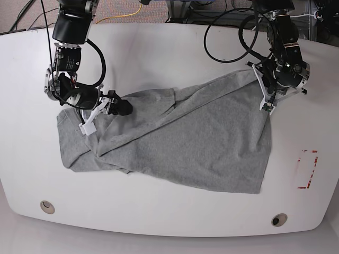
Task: Layout the t-shirt on the table in an organized manner, then fold the t-shirt properly
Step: 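Drag the held shirt edge with the right gripper toward the left gripper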
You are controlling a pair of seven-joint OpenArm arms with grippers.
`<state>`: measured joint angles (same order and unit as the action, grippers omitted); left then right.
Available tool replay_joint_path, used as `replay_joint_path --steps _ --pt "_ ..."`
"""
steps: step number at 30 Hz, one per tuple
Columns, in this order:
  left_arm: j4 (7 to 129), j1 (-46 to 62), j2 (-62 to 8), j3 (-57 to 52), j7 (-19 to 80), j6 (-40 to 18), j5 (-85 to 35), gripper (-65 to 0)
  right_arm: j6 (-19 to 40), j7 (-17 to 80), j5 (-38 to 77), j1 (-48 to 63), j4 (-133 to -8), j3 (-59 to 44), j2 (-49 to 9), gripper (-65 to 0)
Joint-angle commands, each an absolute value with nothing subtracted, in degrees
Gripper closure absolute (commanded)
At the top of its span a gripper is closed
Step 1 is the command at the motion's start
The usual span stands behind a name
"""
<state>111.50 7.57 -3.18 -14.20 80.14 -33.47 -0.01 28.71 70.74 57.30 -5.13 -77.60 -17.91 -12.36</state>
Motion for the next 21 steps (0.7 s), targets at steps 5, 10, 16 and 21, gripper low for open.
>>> replay_joint_path --steps 5,10,16,21 --pt "112.40 6.81 -3.47 -14.29 80.00 -33.45 -0.04 0.0 29.32 70.11 59.03 -6.55 -78.81 -17.98 -12.97 -0.8" --pt "112.40 6.81 -3.47 -14.29 80.00 -33.45 -0.04 0.0 29.41 70.11 59.03 -6.37 -78.99 -17.98 -13.32 0.0" --pt "112.40 6.73 -3.47 -14.29 80.00 -33.45 -0.04 0.0 29.41 70.11 59.03 -4.97 -82.42 -18.07 -13.58 0.0" --pt "112.40 6.81 -3.47 -14.29 80.00 -33.45 -0.04 0.0 28.88 70.11 58.68 -4.97 -82.15 -18.07 -13.58 -0.2"
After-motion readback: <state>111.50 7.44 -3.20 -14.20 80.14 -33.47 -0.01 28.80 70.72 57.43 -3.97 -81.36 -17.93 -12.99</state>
